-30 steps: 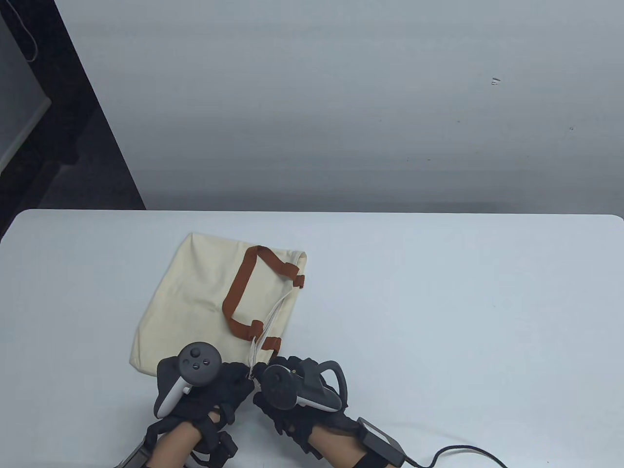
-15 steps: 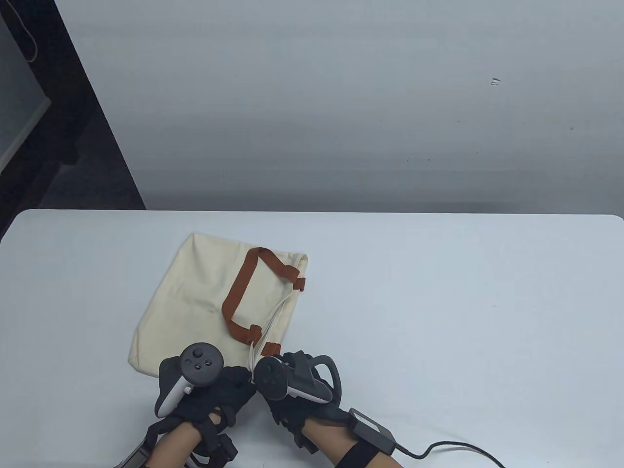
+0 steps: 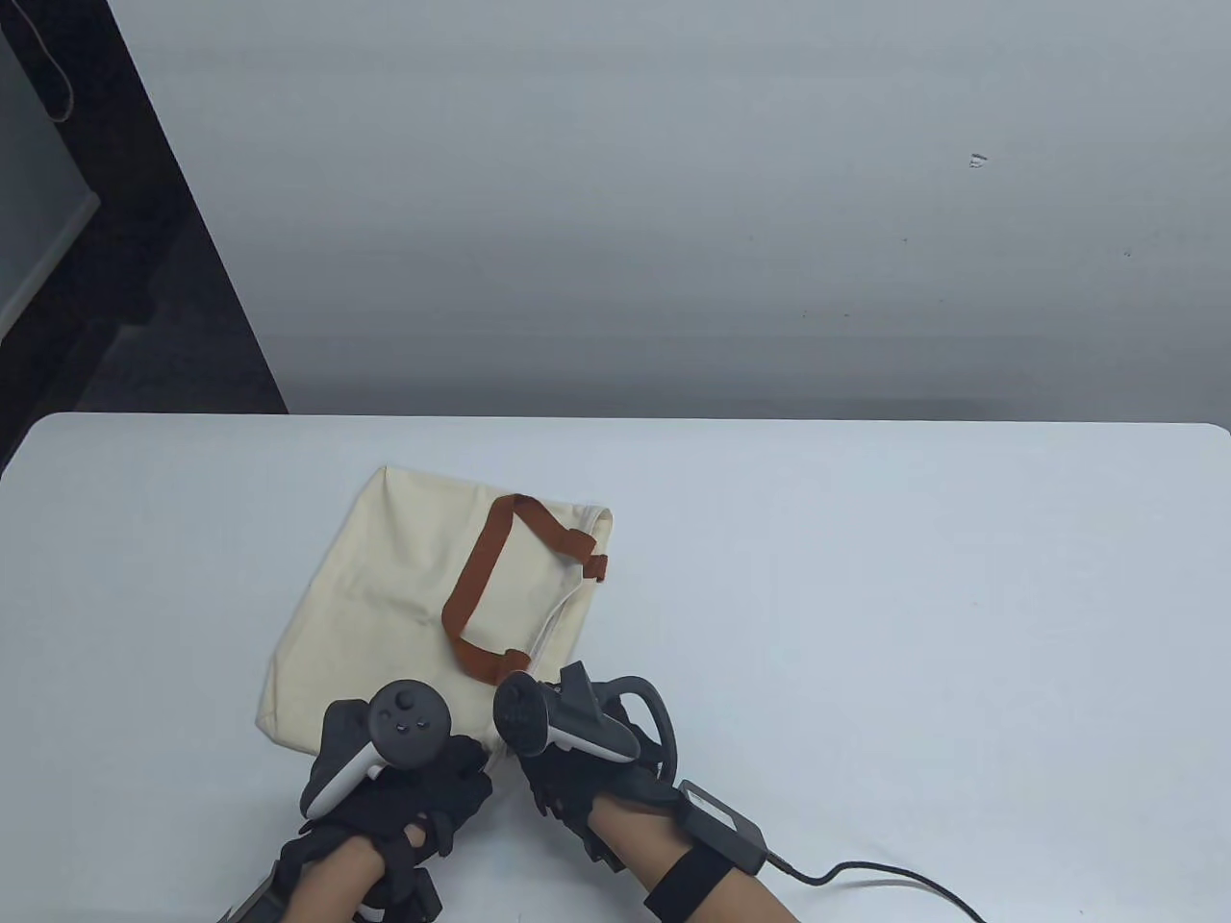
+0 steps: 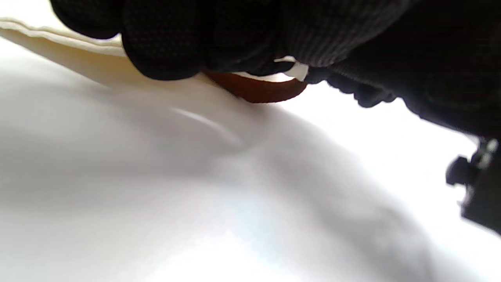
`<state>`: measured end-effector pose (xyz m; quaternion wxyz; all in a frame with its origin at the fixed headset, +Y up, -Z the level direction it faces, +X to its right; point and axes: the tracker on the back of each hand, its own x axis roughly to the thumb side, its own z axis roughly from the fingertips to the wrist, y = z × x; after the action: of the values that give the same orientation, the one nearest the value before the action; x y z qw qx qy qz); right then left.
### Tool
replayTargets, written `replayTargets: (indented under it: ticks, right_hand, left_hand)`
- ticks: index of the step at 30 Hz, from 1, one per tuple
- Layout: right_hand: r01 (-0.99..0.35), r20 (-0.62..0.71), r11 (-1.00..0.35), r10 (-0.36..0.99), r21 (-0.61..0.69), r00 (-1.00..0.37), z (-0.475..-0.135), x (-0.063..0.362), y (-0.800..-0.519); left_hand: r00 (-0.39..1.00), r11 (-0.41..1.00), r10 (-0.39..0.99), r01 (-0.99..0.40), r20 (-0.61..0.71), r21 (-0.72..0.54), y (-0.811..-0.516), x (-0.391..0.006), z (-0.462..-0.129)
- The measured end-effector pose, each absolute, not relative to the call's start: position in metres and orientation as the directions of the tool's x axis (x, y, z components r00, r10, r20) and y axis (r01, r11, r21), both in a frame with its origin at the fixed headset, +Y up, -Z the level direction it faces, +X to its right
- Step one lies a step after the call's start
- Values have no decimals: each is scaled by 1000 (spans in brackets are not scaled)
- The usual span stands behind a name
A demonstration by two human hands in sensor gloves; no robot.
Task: Zip the canvas bag
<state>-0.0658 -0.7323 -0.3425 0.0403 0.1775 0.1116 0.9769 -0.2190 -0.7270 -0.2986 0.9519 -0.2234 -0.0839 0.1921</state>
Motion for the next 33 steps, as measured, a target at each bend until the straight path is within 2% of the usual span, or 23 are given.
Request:
replayTargets:
  ticks: [4, 13, 20, 33]
  right_hand:
    - [-81, 219, -957, 145, 277, -965, -358, -48, -740]
    - [-193, -13, -931, 199, 310, -980, -380, -5, -749]
    - [-292, -158, -908, 254, 299, -954, -387, 29, -748]
    - [-374, -321, -899, 293, 228, -901, -392, 73, -745]
  left_hand:
    - [936, 815, 342, -256, 76, -519, -733, -219, -298]
    - [962, 823, 270, -210, 39, -527, -740, -229, -301]
    - [967, 857, 252, -242, -40, -454, -738, -251, -307]
    - [961, 915, 197, -251, -193, -315, -731, -289, -314]
